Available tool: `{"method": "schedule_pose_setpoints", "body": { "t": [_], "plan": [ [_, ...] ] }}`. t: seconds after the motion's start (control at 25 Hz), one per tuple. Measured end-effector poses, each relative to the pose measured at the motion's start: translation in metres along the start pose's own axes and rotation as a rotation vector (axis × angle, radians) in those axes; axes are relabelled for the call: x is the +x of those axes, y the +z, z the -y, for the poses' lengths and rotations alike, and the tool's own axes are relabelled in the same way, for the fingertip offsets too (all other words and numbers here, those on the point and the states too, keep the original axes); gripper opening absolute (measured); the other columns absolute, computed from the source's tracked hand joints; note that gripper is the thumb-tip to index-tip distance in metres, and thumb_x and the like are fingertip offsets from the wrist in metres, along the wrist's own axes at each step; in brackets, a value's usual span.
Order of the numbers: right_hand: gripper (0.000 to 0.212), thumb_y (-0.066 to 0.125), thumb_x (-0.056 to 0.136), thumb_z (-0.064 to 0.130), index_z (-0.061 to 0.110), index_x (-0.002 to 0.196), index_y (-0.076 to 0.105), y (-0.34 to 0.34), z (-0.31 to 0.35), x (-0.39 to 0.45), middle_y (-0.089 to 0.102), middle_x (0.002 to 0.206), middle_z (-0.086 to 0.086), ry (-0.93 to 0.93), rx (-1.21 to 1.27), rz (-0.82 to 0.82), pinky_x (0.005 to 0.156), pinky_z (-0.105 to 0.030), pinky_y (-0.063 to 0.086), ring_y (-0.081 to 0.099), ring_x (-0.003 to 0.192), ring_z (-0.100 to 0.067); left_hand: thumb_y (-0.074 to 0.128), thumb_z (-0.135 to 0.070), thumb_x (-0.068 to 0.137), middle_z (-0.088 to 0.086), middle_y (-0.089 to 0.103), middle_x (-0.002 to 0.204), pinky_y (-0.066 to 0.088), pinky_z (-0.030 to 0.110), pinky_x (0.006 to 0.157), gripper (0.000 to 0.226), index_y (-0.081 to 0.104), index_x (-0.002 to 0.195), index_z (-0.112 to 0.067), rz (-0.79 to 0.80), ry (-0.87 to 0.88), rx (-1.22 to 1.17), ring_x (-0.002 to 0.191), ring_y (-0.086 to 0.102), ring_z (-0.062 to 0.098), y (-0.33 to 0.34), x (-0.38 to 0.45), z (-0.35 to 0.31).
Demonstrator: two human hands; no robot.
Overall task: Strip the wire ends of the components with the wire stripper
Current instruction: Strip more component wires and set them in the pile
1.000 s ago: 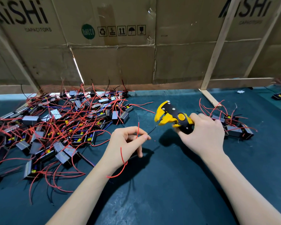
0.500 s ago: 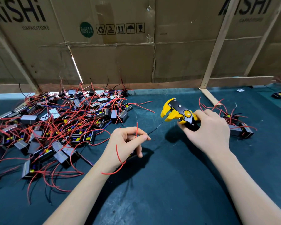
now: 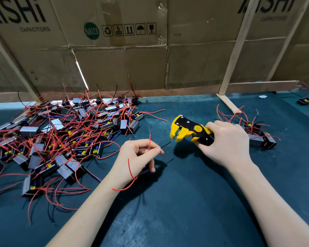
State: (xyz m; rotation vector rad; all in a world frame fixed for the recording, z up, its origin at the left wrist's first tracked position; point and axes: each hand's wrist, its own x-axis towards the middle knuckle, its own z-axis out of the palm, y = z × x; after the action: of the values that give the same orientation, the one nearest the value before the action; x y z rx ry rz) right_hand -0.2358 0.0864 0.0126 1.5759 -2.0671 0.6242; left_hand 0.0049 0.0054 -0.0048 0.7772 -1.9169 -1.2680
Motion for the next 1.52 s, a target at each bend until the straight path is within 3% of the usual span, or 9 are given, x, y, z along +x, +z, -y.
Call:
{"method": "schedule_pose_setpoints", "body": {
  "t": [0.12, 0.32, 0.48, 0.6, 0.72, 0.84, 1.08, 1.32, 1.52],
  "plan": [
    [0.043, 0.078, 0.066, 0.053, 0.019, 0.056, 0.054, -0.002, 0.003, 0.001, 0.055, 0.055, 0.001, 0.038, -0.008, 0.022, 0.051, -0.026, 0.031, 0.057, 0.057, -0.030, 0.062, -0.031, 0.085, 0.009, 0.061, 0.045, 0.038, 0.019, 0.051, 0.015, 0.074, 0.081, -0.022, -0.004, 0.003, -0.001, 0.043, 0.050, 0.011, 0.000, 0.000, 0.000],
    [0.054, 0.071, 0.069, 0.062, 0.019, 0.048, 0.046, 0.000, 0.005, 0.000, 0.034, 0.046, 0.004, 0.058, -0.061, 0.050, 0.051, -0.024, 0.024, 0.044, 0.052, -0.027, 0.063, -0.037, 0.083, 0.007, 0.061, 0.045, 0.042, 0.023, 0.054, 0.018, 0.074, 0.082, -0.023, 0.008, 0.000, -0.002, 0.044, 0.054, 0.013, -0.002, -0.001, 0.000],
    [0.049, 0.066, 0.072, 0.064, 0.019, 0.058, 0.054, 0.002, -0.007, 0.004, 0.058, 0.059, -0.005, 0.239, -0.019, -0.015, 0.056, -0.028, 0.031, 0.061, 0.067, -0.034, 0.063, -0.034, 0.085, 0.007, 0.061, 0.045, 0.046, 0.035, 0.062, 0.017, 0.074, 0.082, -0.021, 0.062, -0.004, 0.011, 0.045, 0.056, 0.015, -0.002, -0.002, 0.000],
    [0.042, 0.068, 0.075, 0.054, 0.015, 0.070, 0.055, 0.002, -0.020, 0.004, 0.062, 0.074, -0.007, 0.264, 0.001, -0.090, 0.068, -0.038, 0.038, 0.061, 0.076, -0.036, 0.060, -0.046, 0.085, 0.004, 0.060, 0.044, 0.043, 0.029, 0.059, 0.029, 0.073, 0.084, -0.020, 0.111, -0.010, -0.014, 0.044, 0.057, 0.015, 0.001, -0.003, -0.003],
    [0.041, 0.068, 0.075, 0.052, 0.016, 0.069, 0.051, 0.000, -0.010, 0.002, 0.057, 0.068, -0.005, 0.215, 0.076, -0.151, 0.066, -0.038, 0.040, 0.059, 0.069, -0.036, 0.050, -0.047, 0.094, 0.002, 0.056, 0.044, 0.041, 0.020, 0.054, 0.037, 0.072, 0.086, -0.018, 0.177, -0.023, -0.064, 0.042, 0.055, 0.017, 0.004, -0.003, -0.005],
    [0.042, 0.054, 0.072, 0.058, 0.016, 0.071, 0.057, -0.001, 0.011, -0.001, 0.057, 0.067, -0.003, 0.078, 0.118, -0.117, 0.064, -0.036, 0.039, 0.060, 0.069, -0.033, 0.041, -0.043, 0.101, 0.005, 0.057, 0.043, 0.039, 0.017, 0.051, 0.043, 0.070, 0.085, -0.017, 0.199, -0.033, -0.019, 0.040, 0.051, 0.014, 0.006, -0.004, -0.005],
    [0.039, 0.075, 0.069, 0.051, 0.015, 0.072, 0.060, 0.000, 0.026, -0.006, 0.056, 0.067, 0.000, -0.063, 0.136, 0.028, 0.066, -0.038, 0.039, 0.059, 0.071, -0.031, 0.044, -0.043, 0.099, -0.002, 0.042, 0.038, 0.044, 0.020, 0.050, 0.043, 0.069, 0.077, -0.016, 0.241, -0.058, 0.064, 0.036, 0.054, 0.019, 0.004, -0.007, -0.007],
    [0.040, 0.065, 0.070, 0.054, 0.015, 0.078, 0.065, -0.005, 0.024, -0.004, 0.058, 0.071, -0.001, -0.113, 0.127, 0.018, 0.068, -0.039, 0.039, 0.059, 0.073, -0.030, 0.047, -0.040, 0.100, -0.002, 0.033, 0.037, 0.043, 0.021, 0.050, 0.043, 0.071, 0.077, -0.013, 0.266, -0.096, 0.124, 0.034, 0.051, 0.020, 0.002, -0.007, -0.009],
    [0.036, 0.079, 0.067, 0.045, 0.013, 0.077, 0.065, -0.005, 0.027, -0.004, 0.058, 0.070, -0.003, -0.109, 0.068, -0.018, 0.067, -0.038, 0.037, 0.057, 0.071, -0.032, 0.047, -0.038, 0.102, -0.005, 0.033, 0.036, 0.040, 0.018, 0.050, 0.042, 0.072, 0.077, -0.015, 0.302, -0.095, 0.191, 0.035, 0.052, 0.015, 0.002, -0.007, -0.009]
  ]
}}
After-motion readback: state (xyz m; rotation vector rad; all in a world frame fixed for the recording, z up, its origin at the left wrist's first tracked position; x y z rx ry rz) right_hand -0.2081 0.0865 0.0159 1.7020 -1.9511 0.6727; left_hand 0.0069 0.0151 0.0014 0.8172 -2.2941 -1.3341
